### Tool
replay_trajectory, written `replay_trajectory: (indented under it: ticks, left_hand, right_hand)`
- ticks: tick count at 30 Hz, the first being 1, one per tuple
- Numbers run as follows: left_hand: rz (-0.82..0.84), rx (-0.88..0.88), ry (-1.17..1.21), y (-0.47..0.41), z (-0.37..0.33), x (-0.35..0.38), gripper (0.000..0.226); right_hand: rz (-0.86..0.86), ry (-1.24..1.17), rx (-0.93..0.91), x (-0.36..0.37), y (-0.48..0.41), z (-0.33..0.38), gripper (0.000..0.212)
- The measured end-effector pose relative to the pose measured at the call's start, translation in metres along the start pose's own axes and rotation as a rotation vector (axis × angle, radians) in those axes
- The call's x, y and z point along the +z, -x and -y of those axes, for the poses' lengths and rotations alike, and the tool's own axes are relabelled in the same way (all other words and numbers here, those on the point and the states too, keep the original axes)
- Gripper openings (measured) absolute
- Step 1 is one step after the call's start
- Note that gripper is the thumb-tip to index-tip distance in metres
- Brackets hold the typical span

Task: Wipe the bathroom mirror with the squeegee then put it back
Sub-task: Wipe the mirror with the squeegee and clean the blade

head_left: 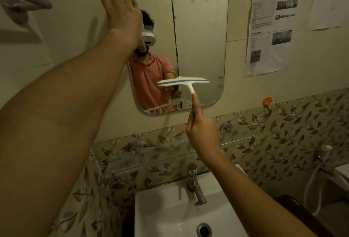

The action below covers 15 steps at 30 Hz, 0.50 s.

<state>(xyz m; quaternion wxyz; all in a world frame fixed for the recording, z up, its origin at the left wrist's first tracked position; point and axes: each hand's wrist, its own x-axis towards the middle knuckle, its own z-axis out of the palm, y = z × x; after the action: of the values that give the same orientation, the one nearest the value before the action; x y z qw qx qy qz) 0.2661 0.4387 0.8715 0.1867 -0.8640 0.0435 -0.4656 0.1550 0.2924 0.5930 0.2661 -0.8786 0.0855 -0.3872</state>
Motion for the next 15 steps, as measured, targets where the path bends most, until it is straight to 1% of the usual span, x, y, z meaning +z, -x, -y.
replay_trajectory:
  ticks: [3,6,15]
  left_hand:
    - [-0.006,0.004,0.006,0.001,0.0,0.0,0.141]
    - [-0.013,0.006,-0.001,0.001,0.0,0.0,0.137]
    - [-0.01,0.009,0.021,0.0,0.002,0.002,0.139]
  right_hand:
    - [0.055,0.015,0.038,0.008,0.021,-0.009,0.073]
    - [0.113,0.019,0.074,0.013,0.034,-0.016,0.072]
    - [0.181,0.028,0.141,0.017,0.042,-0.025,0.069]
